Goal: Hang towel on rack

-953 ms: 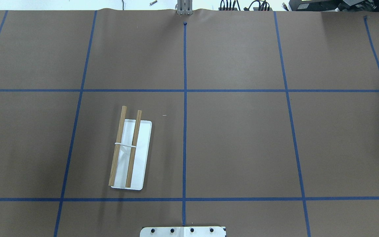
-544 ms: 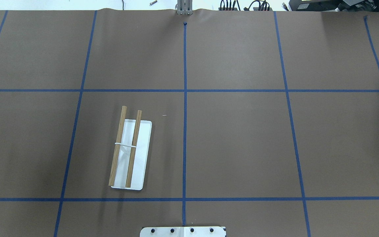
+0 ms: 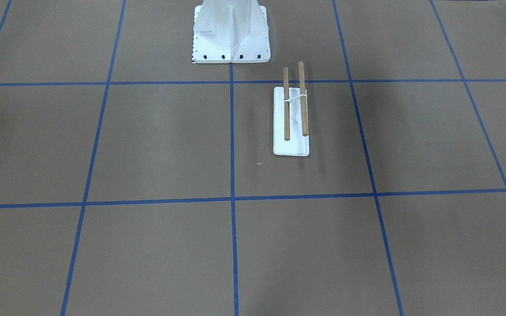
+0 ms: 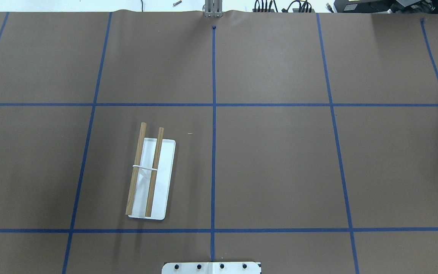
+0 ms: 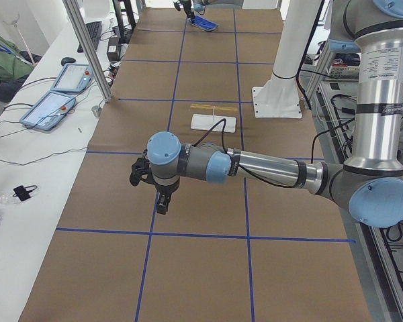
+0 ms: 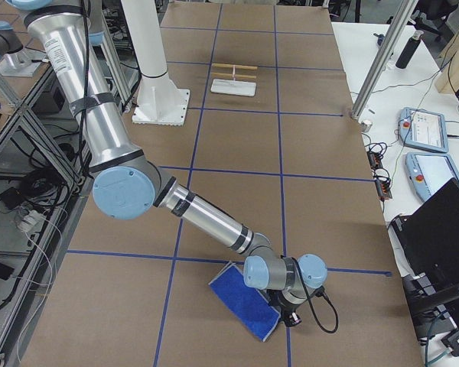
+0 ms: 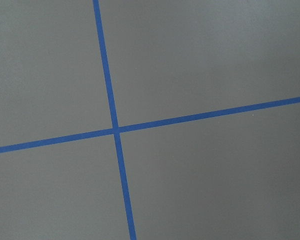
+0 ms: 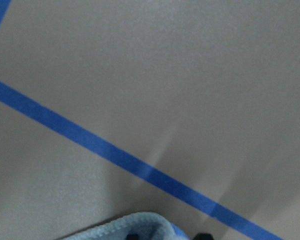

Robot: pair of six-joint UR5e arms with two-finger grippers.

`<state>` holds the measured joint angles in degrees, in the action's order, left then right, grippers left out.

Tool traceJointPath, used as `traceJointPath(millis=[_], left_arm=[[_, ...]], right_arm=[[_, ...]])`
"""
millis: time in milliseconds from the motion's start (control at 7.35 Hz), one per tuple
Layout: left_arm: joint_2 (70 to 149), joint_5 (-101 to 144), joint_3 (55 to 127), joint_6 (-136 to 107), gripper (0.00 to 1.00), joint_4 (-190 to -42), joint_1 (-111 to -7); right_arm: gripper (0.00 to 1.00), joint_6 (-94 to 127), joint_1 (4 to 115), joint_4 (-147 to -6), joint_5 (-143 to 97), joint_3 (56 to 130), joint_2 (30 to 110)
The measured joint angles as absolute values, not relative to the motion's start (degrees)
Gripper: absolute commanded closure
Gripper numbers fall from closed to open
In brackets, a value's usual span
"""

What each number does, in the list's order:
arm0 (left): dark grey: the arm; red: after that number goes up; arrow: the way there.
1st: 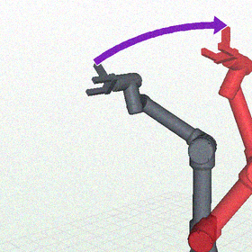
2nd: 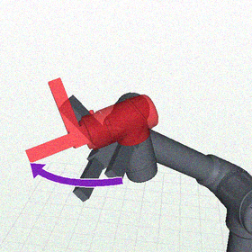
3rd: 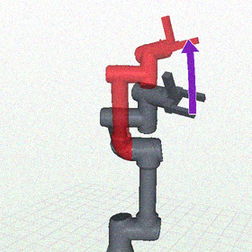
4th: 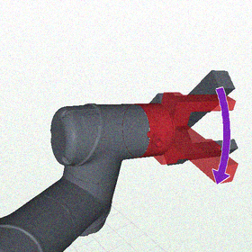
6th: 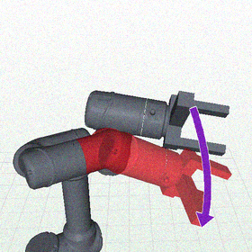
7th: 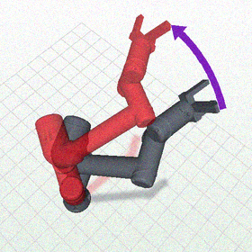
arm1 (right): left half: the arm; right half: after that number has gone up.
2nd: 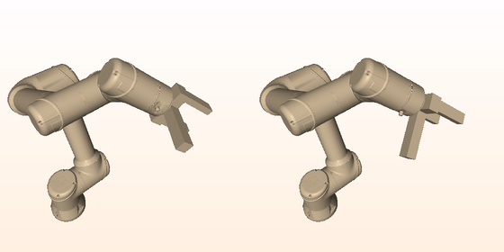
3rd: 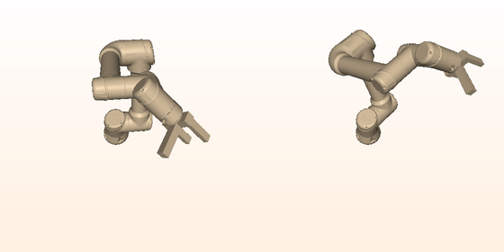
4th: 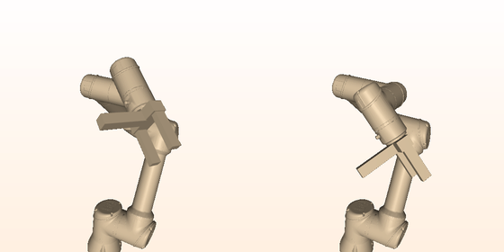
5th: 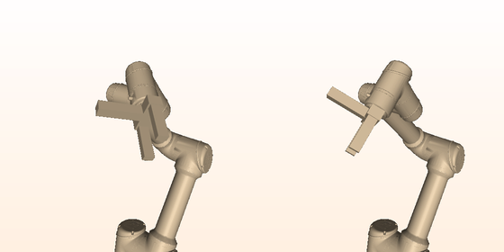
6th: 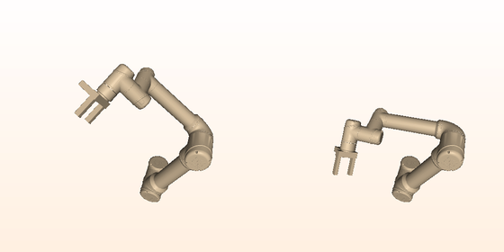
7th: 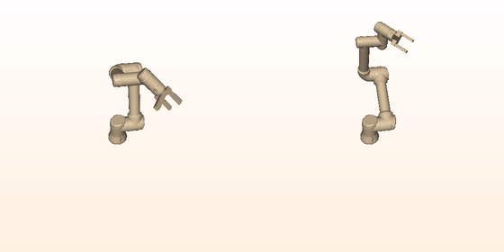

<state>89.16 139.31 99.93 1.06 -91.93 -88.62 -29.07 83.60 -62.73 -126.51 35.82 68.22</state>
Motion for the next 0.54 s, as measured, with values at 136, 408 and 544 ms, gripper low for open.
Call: traceJointPath(millis=[136, 408, 544], left_arm=[[89.16, 139.31, 99.93, 1.06, 0.01, -91.93, -88.57], [89.16, 139.31, 99.93, 1.05, 0.01, -91.93, -88.47], [89.18, 139.31, 99.93, 1.05, 0.01, -91.93, -88.44]], right_arm=[[1.0, -28.71, 83.57, -62.53, -126.68, 35.73, 68.03], [1.0, -28.53, 83.57, -62.39, -126.9, 35.76, 67.97], [1.0, -28.54, 83.61, -62.44, -127.57, 35.97, 67.88]])
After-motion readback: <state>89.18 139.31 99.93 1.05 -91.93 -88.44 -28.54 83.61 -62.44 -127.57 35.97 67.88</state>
